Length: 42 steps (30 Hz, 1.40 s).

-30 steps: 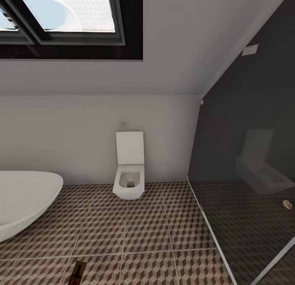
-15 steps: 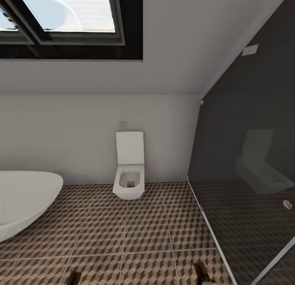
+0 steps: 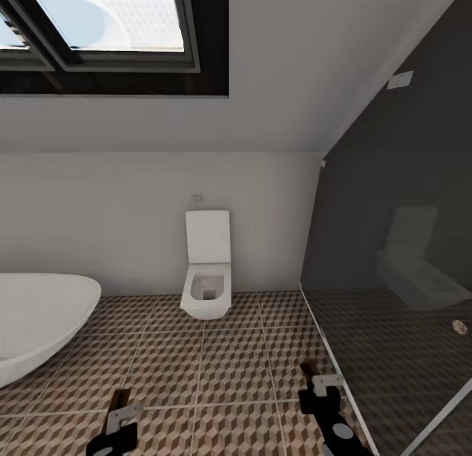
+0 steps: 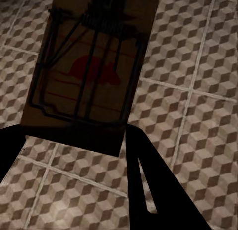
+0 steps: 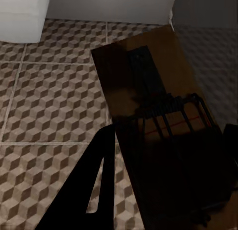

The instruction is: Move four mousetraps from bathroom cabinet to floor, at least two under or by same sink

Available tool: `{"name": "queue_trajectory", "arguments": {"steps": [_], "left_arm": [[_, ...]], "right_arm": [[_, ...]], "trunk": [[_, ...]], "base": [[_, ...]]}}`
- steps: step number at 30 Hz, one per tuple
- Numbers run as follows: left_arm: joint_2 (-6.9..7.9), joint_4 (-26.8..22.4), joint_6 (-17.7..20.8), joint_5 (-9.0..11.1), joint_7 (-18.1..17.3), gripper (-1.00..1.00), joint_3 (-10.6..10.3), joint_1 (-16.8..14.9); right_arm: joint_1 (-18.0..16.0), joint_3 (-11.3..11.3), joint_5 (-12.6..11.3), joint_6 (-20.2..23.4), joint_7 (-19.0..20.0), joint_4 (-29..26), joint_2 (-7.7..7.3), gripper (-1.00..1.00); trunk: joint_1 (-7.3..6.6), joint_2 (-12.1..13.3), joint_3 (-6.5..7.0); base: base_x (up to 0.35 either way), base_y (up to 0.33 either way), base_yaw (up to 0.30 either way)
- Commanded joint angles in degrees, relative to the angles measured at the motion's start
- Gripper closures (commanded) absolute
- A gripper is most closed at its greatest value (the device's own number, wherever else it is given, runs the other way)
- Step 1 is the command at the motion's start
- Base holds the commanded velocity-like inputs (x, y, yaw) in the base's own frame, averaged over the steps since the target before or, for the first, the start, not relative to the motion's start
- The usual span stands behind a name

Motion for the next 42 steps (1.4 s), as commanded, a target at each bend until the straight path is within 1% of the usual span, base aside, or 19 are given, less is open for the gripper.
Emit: {"name": "queue_trajectory", "arguments": {"steps": [1, 3, 4, 5, 6, 8, 10, 11, 14, 18, 25, 29, 31, 32, 33, 35, 36, 39, 42], "left_arm": [[-0.01, 1.41, -0.05, 0.07, -1.55, 1.00, -0.53, -0.08], [-0.14, 4.19, -0.07, -0.36, -8.03, 1.00, -0.50, -0.09], [-0.16, 4.63, -0.06, -0.42, -9.72, 1.00, -0.49, -0.09], [-0.19, 5.23, 0.01, -0.51, -12.45, 1.00, -0.45, -0.09], [-0.22, 5.39, 0.04, -0.56, -13.42, 1.00, -0.43, -0.09], [-0.73, 5.66, 0.27, -0.66, -15.71, 1.00, -0.40, -0.12], [-1.79, 5.73, 0.41, -0.95, -16.63, 1.00, -0.38, -0.24], [-2.12, 5.72, 0.45, -1.28, -16.86, 1.00, -0.38, -0.33], [-2.55, 5.59, 0.46, -2.27, -17.16, 1.00, -0.37, -0.53], [-2.19, 4.33, 0.16, -2.62, -17.28, 1.00, -0.37, -0.60], [-1.18, 2.95, -0.02, -2.68, -17.43, 1.00, -0.38, -0.61], [-0.43, -0.82, 0.37, -2.69, -17.12, 1.00, -0.14, -0.62], [0.09, -2.64, 1.20, -2.69, -16.22, 1.00, 0.79, -0.65], [0.22, -3.54, 2.77, -2.69, -15.47, 1.00, 1.68, -0.73], [0.31, -4.68, 5.37, -2.69, -14.71, 1.00, 2.69, -0.95], [0.49, -7.64, 11.66, -2.69, -13.69, 1.00, 4.43, -1.30], [0.95, -9.47, 14.75, -2.69, -13.33, 1.00, 5.35, -1.44], [1.56, -10.84, 17.00, -2.69, -13.08, 1.00, 6.05, -1.54], [1.68, -11.51, 18.03, -2.69, -12.99, 1.00, 6.28, -1.57]], "right_arm": [[-0.13, 0.48, -0.64, -1.21, -0.43, 1.51, 0.06, 1.00], [-0.16, 0.50, -0.68, -3.33, -0.27, 3.49, 0.70, 1.00], [-0.16, 0.51, -0.69, -3.67, -0.25, 3.75, 0.92, 1.00], [-0.17, 0.51, -0.70, -4.10, -0.21, 4.10, 1.53, 1.00], [-0.17, 0.51, -0.68, -4.25, -0.20, 4.19, 1.93, 1.00], [-0.30, 0.55, -0.60, -4.53, -0.17, 4.39, 4.31, 1.00], [-1.02, 0.59, -0.26, -4.39, -0.15, 4.53, 6.81, 1.00], [-1.81, 0.59, -0.01, -3.87, -0.15, 4.61, 7.70, 1.00], [-4.07, 0.54, 0.33, -1.50, -0.08, 4.71, 8.87, 1.00], [-4.86, 0.49, 0.42, -0.85, -0.12, 4.48, 9.17, 1.00], [-5.01, 0.55, 0.48, -0.88, -0.09, 4.32, 8.96, 1.00], [-5.01, 0.70, 0.46, -0.89, -0.10, 4.41, 9.00, 1.00], [-5.02, 0.75, 0.45, -0.84, -0.12, 4.42, 9.16, 1.00], [-5.02, 0.76, 0.44, -0.83, -0.13, 4.43, 9.26, 1.00], [-5.02, 0.77, 0.44, -0.82, -0.14, 4.43, 9.33, 1.00], [-5.02, 0.78, 0.43, -0.80, -0.14, 4.43, 9.45, 1.00], [-5.02, 0.78, 0.43, -0.77, -0.14, 4.43, 9.49, 1.00], [-5.02, 0.78, 0.43, -0.77, -0.14, 4.43, 9.52, 1.00], [-5.02, 0.79, 0.43, -0.77, -0.16, 4.43, 9.52, 1.00]], "trunk": [[0.04, -0.14, -0.13], [0.04, -0.14, -0.13], [0.04, -0.14, -0.13], [0.04, -0.14, -0.13], [0.04, -0.14, -0.13], [0.04, -0.14, -0.13], [0.04, -0.14, -0.13], [0.04, -0.14, -0.13], [0.04, -0.14, -0.13], [0.04, -0.14, -0.13], [0.04, -0.14, -0.13], [0.04, -0.14, -0.13], [0.04, -0.14, -0.13], [0.04, -0.14, -0.13], [0.04, -0.14, -0.13], [0.04, -0.14, -0.13], [0.04, -0.14, -0.13], [0.04, -0.14, -0.13], [0.04, -0.14, -0.13]], "base": [[0.000, 0.000, 0.000], [0.000, 0.000, 0.000], [0.000, 0.000, 0.000], [0.000, 0.000, 0.000], [0.000, 0.000, 0.000], [0.000, 0.000, 0.000], [0.000, 0.000, 0.000], [0.000, 0.000, 0.000], [0.000, 0.000, 0.000], [0.000, 0.000, 0.000], [0.000, 0.000, 0.000], [0.000, 0.000, 0.000], [0.000, 0.000, 0.000], [0.000, 0.000, 0.000], [0.000, 0.000, 0.000], [0.000, 0.000, 0.000], [0.000, 0.000, 0.000], [0.000, 0.000, 0.000], [0.000, 0.000, 0.000]]}}
